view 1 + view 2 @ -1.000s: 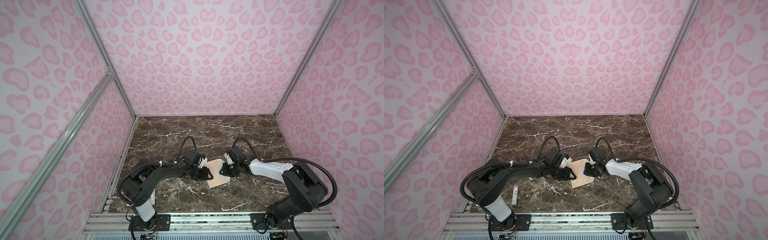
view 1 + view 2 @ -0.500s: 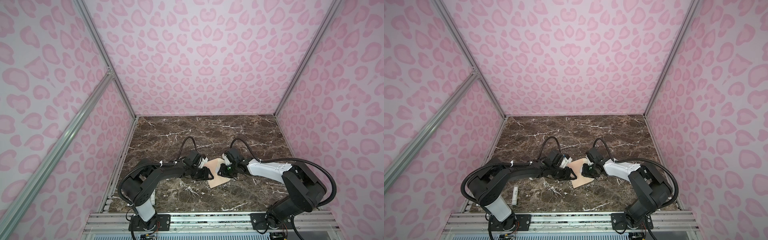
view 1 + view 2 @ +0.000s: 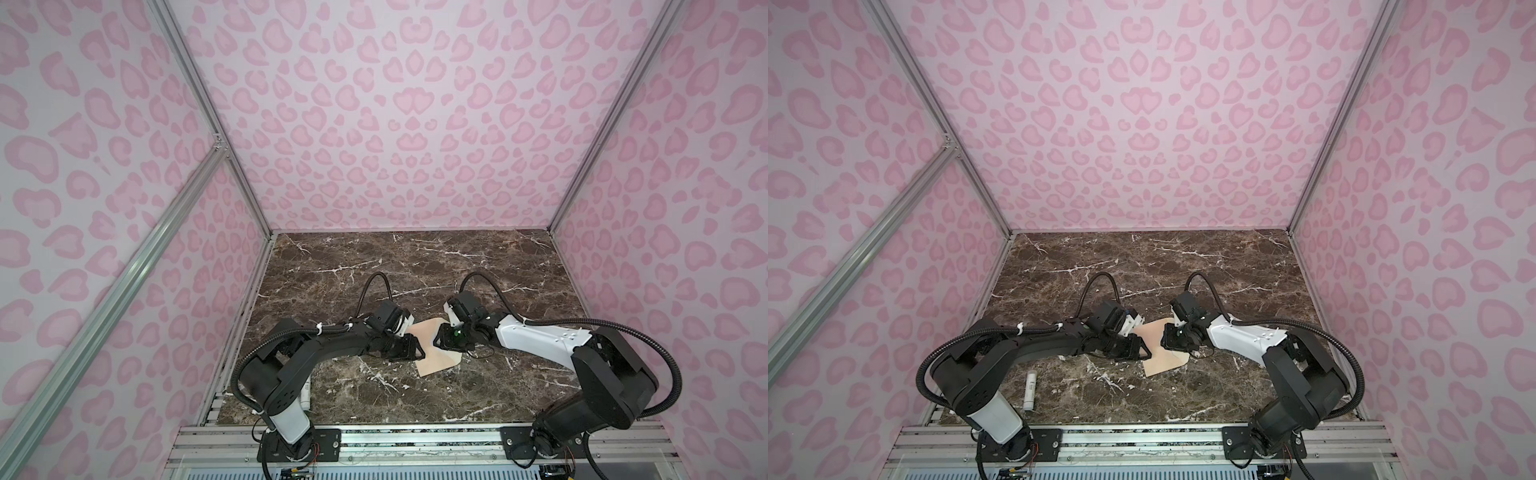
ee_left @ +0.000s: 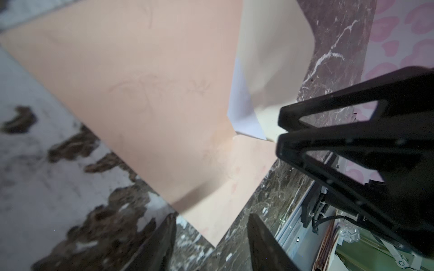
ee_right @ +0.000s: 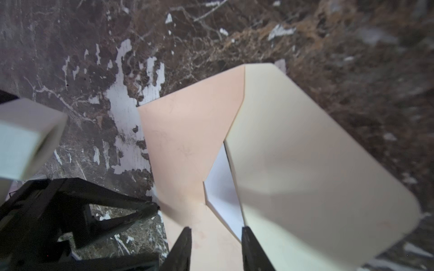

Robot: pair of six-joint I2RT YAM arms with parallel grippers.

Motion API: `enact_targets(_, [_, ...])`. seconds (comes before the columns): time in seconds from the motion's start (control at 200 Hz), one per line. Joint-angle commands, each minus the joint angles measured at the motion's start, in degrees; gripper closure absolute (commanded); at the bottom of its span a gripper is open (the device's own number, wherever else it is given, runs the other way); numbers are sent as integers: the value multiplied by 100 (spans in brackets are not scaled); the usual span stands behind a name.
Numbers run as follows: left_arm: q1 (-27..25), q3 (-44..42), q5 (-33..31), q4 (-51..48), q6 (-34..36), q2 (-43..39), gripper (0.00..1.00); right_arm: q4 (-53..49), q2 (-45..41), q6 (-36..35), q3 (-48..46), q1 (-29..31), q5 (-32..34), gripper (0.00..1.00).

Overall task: Place the letter into the envelope and seal it
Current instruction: 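Release the envelope and move the left gripper toward the white glue stick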

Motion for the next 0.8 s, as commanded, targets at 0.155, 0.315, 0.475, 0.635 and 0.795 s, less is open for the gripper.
enact_targets(0.155, [-1, 194, -351, -709, 207, -327, 43, -588, -394, -209, 216, -38, 413, 57])
enact_targets(0.315, [16, 463, -820, -1427, 332, -1036, 40, -853, -791, -244, 293, -37, 611, 58])
enact_targets(0.475, [25, 801, -2077, -2948, 307, -1950, 38, -814, -1211, -391, 255, 155, 851, 59])
enact_targets(0.635, [25, 941, -3413, -4670, -180, -2688, 38, -629, -1370, -463, 134, 407, 983, 58])
enact_targets(0.795, [25, 850, -4111, -5982, -855, -3225, 38, -413, -1303, -446, 56, 675, 967, 58])
